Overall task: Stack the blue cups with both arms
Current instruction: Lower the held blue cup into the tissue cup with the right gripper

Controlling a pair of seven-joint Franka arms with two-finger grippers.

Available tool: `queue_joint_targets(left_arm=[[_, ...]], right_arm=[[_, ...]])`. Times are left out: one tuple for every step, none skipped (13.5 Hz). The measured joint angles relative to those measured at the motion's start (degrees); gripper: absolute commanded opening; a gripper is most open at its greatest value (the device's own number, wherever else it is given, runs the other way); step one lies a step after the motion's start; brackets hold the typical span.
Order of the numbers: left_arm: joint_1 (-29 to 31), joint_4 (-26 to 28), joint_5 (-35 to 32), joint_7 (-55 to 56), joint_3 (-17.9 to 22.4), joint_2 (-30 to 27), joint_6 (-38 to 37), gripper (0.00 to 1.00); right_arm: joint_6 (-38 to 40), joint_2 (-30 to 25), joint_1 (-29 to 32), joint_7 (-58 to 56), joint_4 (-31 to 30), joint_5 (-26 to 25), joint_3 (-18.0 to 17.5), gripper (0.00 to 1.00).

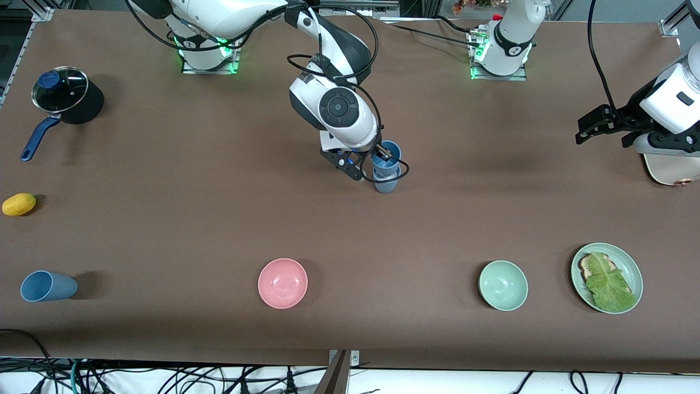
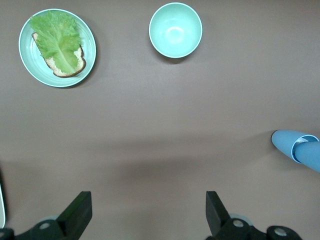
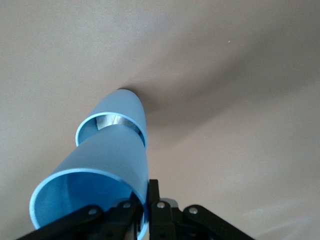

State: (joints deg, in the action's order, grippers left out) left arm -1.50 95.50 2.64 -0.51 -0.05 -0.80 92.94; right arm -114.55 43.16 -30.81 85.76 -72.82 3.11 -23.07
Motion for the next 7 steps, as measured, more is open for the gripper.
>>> queue_joint_targets(left_arm=[[0.0,0.0,0.0,0.0,0.0,0.0,0.0,1.0],[0.0,0.0,0.0,0.0,0.0,0.0,0.0,1.0],[0.0,0.0,0.0,0.0,0.0,0.0,0.0,1.0],[0.0,0.0,0.0,0.0,0.0,0.0,0.0,1.0],[0.0,0.0,0.0,0.0,0.0,0.1,0.0,1.0],[0.0,-0.1,0.0,0.0,0.0,0.2,0.0,1.0],[0.0,-0.3,0.0,0.0,0.0,0.4,0.0,1.0]], right_arm=[[0.0,0.0,0.0,0.0,0.0,0.0,0.0,0.0],[0.0,0.0,-0.1,0.0,0.0,0.0,0.0,0.0],[0.0,0.0,-0.1,0.0,0.0,0.0,0.0,0.0],[-0.2,0.1,-0.1,0.0,0.0,0.0,0.0,0.0],[-0.8,0.1,-0.1,0.0,0.0,0.0,0.1,0.0],[-1.8,0.3,-0.1,0.0,0.0,0.0,0.2,0.0],[-2.6,0.5,-0.1,0.0,0.0,0.0,0.4,0.0]])
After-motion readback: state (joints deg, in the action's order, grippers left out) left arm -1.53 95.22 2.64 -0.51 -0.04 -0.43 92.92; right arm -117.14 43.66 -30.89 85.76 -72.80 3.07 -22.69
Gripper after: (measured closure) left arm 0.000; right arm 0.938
